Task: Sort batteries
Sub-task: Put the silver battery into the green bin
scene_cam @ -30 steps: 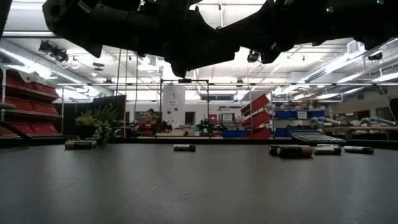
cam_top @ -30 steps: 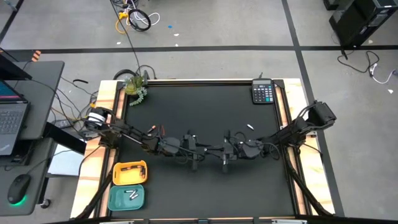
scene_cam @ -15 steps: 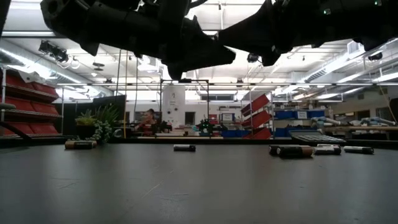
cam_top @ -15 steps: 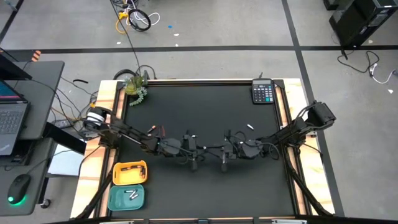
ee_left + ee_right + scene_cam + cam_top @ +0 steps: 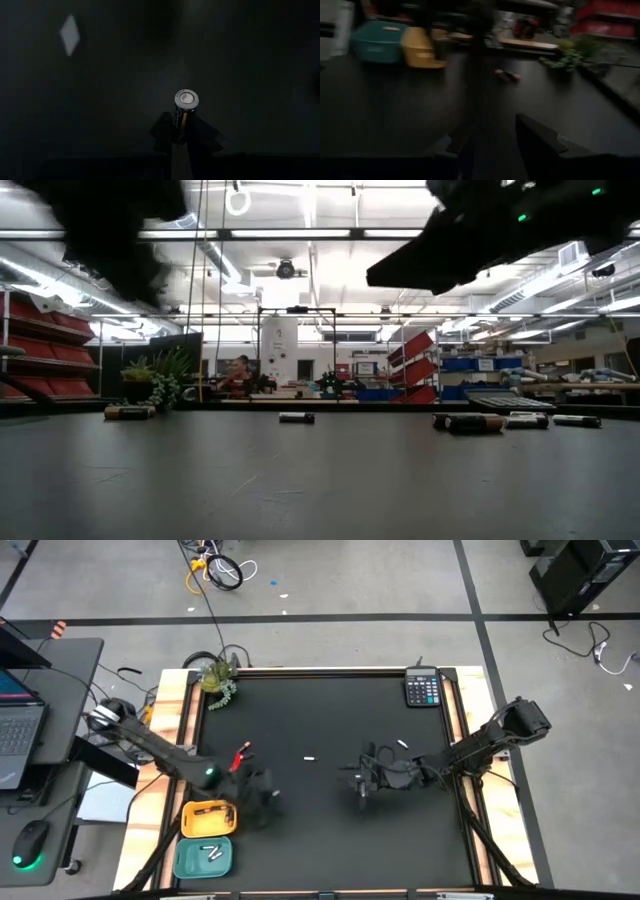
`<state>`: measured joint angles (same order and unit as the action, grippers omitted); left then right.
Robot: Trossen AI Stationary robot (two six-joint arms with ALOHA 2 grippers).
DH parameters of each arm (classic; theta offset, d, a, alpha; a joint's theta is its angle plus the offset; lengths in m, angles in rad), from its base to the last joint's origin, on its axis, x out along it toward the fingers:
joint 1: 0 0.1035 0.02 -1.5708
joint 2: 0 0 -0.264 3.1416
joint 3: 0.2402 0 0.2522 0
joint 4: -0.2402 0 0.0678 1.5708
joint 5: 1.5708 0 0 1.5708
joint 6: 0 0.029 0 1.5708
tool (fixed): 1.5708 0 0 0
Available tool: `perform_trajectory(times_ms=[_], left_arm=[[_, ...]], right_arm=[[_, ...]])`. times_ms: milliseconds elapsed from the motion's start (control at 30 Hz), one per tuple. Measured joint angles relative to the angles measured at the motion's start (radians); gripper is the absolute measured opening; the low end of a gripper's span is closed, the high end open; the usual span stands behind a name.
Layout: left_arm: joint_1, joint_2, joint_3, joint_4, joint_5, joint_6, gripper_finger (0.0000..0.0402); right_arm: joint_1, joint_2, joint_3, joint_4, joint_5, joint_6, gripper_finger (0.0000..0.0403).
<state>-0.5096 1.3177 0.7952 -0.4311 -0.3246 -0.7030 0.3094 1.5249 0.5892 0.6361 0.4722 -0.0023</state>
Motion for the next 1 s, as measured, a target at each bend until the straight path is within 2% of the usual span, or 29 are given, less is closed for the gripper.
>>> perform_trajectory(times_ms=[67,200,533,700,800,900,1000], left_arm=[[-0.085,-0.017,0.0,-0.078,0.044,-0.147,0.0035],[-0.253,-0.031,0.0,-0.084,0.101,-0.378,0.0035],[-0.528,-0.031,0.0,-0.058,0.046,-0.903,0.0041],[-0.625,-0.029,0.0,-0.068,0.013,-1.074,0.0043],[-0.662,-0.02,0.0,-0.127,0.013,-1.179,0.0046],[-0.683,-0.013,0.0,-0.171,0.047,-1.291,0.006],[-0.691,-0.012,0.0,-0.165,0.069,-1.327,0.0078]], right_arm=[[-0.039,0.0,0.0,0.008,0.004,-0.015,0.0145],[-0.124,0.011,0.0,0.023,0.0,-0.016,0.0142],[-0.236,0.011,0.0,0.081,-0.078,-0.016,0.0142],[-0.237,0.011,0.0,0.081,-0.107,-0.017,0.0141],[-0.226,0.011,0.0,0.076,-0.108,-0.017,0.0139],[-0.212,0.011,0.0,0.064,-0.109,-0.018,0.0139],[-0.199,0.011,0.0,0.046,-0.11,-0.018,0.0139]])
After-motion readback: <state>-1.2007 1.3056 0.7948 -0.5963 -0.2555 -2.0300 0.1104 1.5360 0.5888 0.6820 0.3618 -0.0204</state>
